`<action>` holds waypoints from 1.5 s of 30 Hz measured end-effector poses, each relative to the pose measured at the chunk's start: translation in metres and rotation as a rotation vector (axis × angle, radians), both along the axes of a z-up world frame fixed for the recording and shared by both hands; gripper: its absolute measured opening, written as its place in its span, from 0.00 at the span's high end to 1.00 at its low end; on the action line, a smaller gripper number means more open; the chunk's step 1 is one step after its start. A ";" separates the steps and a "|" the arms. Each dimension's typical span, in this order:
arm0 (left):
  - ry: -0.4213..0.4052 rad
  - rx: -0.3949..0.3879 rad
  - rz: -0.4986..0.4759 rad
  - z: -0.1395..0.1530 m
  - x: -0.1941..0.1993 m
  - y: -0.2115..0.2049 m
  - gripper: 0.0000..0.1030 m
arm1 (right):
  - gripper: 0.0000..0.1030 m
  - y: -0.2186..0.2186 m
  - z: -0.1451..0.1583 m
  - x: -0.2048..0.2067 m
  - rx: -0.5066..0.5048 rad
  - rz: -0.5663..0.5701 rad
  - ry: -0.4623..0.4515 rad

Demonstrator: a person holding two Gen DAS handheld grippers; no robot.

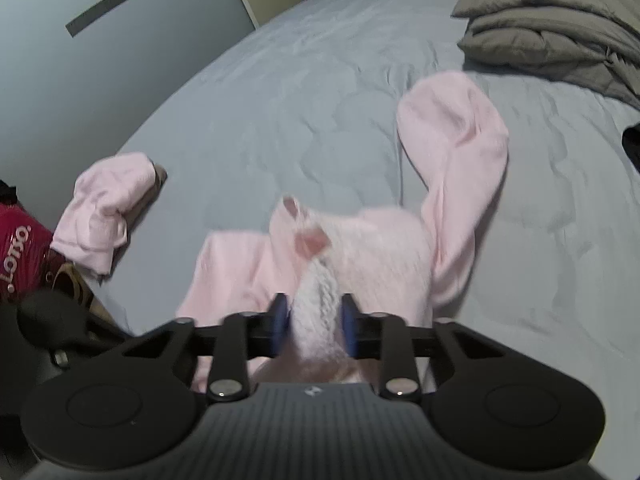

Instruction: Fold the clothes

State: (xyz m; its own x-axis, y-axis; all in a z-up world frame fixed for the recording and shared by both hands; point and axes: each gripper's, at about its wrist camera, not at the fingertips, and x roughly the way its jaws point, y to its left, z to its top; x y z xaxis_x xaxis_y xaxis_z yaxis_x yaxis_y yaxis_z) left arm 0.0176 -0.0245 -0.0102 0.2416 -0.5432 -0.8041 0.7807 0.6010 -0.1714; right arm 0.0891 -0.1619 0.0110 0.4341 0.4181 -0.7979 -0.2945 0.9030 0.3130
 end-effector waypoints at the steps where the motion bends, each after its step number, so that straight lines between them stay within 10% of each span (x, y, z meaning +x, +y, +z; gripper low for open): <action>1: -0.004 0.002 0.000 -0.001 0.000 0.001 0.94 | 0.86 -0.002 -0.003 -0.003 -0.005 0.007 0.008; 4: -0.031 -0.012 0.008 0.002 0.004 0.006 0.90 | 0.92 -0.005 -0.011 -0.011 -0.012 0.015 0.024; 9: -0.070 -0.091 0.147 0.016 0.022 0.023 0.43 | 0.92 -0.019 -0.017 -0.022 0.033 -0.003 0.050; 12: -0.032 -0.109 0.198 0.015 0.034 0.025 0.42 | 0.92 -0.023 -0.016 -0.028 0.073 0.009 0.048; 20: 0.075 -0.069 0.172 0.002 0.039 0.018 0.92 | 0.90 -0.020 -0.011 -0.034 0.082 0.051 0.031; 24: 0.037 -0.064 0.207 0.011 0.032 0.029 0.95 | 0.82 -0.022 -0.004 -0.032 0.086 0.047 -0.005; 27: 0.017 -0.057 0.258 0.017 0.032 0.042 0.95 | 0.55 -0.029 0.007 -0.028 0.092 0.009 -0.050; 45: 0.000 -0.039 0.466 0.030 0.036 0.111 0.96 | 0.57 0.037 -0.001 0.044 -0.189 0.014 -0.171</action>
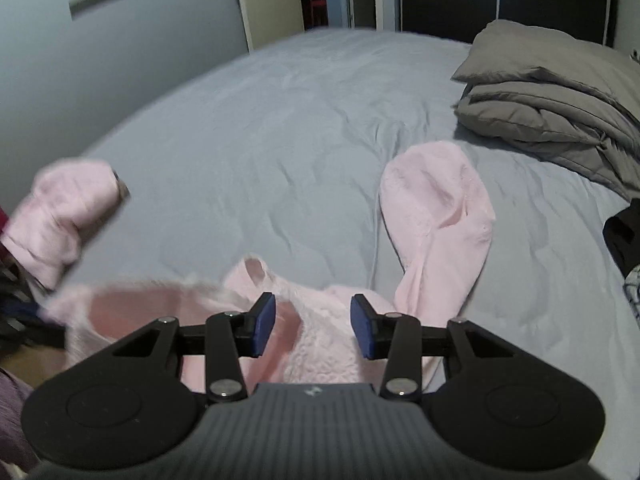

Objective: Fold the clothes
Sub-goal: 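Grasp the pink garment edge with the right gripper while the left gripper holds the lace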

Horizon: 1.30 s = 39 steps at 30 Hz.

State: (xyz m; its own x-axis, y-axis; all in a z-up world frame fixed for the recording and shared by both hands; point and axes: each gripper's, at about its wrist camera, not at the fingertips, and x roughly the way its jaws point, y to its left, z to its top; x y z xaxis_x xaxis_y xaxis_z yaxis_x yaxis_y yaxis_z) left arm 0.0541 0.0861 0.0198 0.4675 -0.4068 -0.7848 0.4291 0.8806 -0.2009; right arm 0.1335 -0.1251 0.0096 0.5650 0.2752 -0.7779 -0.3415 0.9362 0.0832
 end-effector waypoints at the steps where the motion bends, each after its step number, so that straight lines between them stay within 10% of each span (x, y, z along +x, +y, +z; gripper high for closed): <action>1: -0.001 0.000 0.012 0.000 0.001 0.003 0.96 | 0.62 0.004 -0.006 0.003 -0.027 -0.002 0.014; 4: -0.003 -0.005 0.054 0.000 0.004 0.014 0.96 | 0.83 0.009 -0.020 0.008 -0.089 -0.009 0.030; 10: -0.061 -0.042 0.113 0.013 0.011 0.027 0.97 | 0.94 -0.022 -0.012 0.011 -0.063 -0.144 -0.020; 23: -0.382 -0.199 0.148 0.114 0.031 0.008 0.97 | 0.96 -0.076 0.120 -0.025 0.090 -0.367 -0.392; 39: -0.770 -0.418 0.181 0.211 0.011 0.025 0.97 | 0.96 -0.058 0.258 -0.071 0.092 -0.317 -0.755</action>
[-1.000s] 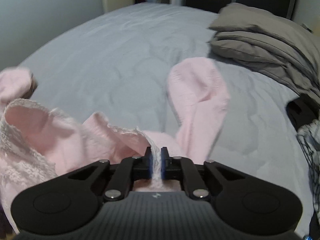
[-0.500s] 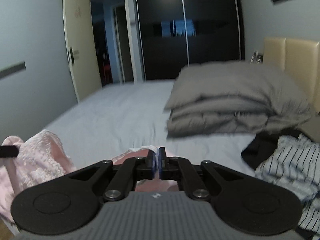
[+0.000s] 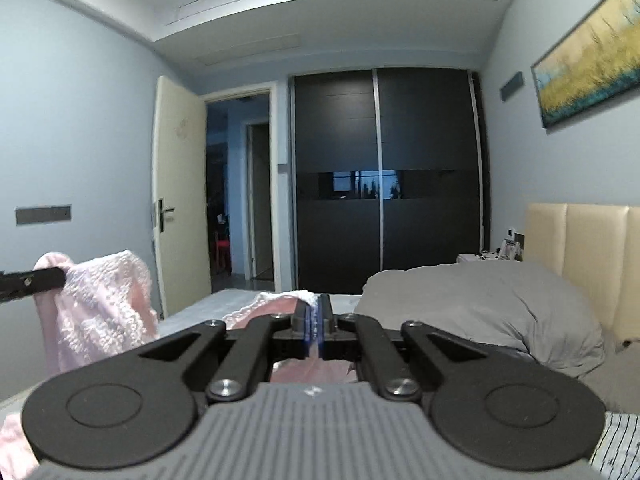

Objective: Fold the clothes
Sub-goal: 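Grasp the pink garment edge with the right gripper while the left gripper holds the lace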

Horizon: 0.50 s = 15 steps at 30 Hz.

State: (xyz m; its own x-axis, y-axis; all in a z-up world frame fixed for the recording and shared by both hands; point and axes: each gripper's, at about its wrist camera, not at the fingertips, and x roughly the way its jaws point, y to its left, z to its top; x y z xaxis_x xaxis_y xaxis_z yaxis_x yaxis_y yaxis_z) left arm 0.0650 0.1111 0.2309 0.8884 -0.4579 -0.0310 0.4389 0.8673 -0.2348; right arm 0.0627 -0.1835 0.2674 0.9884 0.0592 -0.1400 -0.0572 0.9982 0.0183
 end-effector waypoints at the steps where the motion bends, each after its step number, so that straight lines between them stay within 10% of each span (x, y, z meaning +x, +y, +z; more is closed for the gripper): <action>1: 0.016 0.012 -0.003 -0.003 0.002 -0.001 0.97 | 0.96 0.001 -0.005 0.000 -0.013 0.009 0.024; 15: 0.594 0.393 -0.169 -0.160 0.004 -0.037 0.97 | 0.96 -0.006 -0.210 0.012 -0.114 0.148 0.743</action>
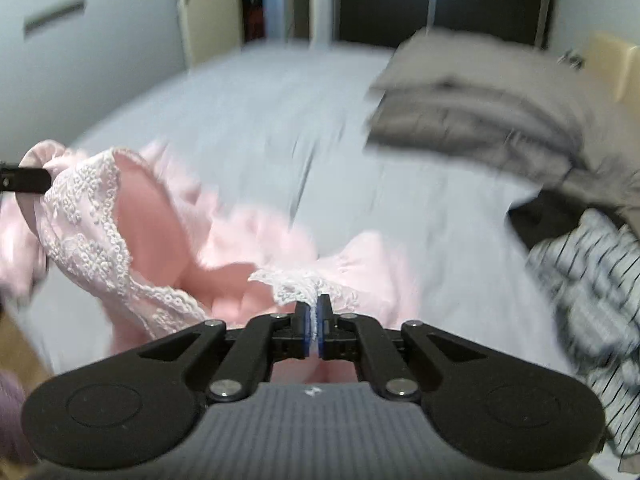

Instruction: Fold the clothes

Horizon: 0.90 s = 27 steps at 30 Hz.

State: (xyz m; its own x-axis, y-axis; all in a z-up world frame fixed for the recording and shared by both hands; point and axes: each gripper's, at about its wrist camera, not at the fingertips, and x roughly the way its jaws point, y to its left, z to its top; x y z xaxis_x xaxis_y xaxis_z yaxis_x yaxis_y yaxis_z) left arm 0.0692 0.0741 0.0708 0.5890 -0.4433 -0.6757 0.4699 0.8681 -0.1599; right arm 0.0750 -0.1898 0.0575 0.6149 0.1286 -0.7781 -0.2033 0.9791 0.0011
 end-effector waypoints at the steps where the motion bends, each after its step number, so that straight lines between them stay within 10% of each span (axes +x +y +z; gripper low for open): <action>1: 0.044 0.023 -0.011 -0.015 -0.004 -0.002 0.98 | 0.96 0.001 -0.012 -0.004 0.004 0.012 0.039; 12: 0.277 0.217 -0.161 -0.092 -0.040 -0.015 0.97 | 0.95 0.016 -0.091 -0.042 -0.016 0.154 0.274; 19: 0.258 0.239 -0.204 -0.092 -0.043 -0.010 0.96 | 0.91 0.019 -0.090 -0.035 -0.002 0.252 0.297; 23: 0.182 0.295 -0.239 -0.083 -0.048 -0.008 0.76 | 0.86 0.017 -0.076 -0.041 0.017 0.295 0.275; 25: 0.130 0.328 -0.253 -0.076 -0.050 -0.008 0.60 | 0.52 0.014 -0.063 -0.042 0.037 0.312 0.242; 27: 0.061 0.338 -0.259 -0.068 -0.054 -0.009 0.46 | 0.50 0.012 -0.048 -0.042 0.046 0.331 0.195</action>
State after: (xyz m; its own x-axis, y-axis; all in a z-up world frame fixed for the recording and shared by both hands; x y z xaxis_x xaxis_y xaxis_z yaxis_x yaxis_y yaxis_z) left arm 0.0156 0.0655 0.0030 0.4417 -0.3189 -0.8386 0.6776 0.7312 0.0788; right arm 0.0332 -0.1781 0.0096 0.3753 0.3328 -0.8651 -0.5000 0.8586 0.1133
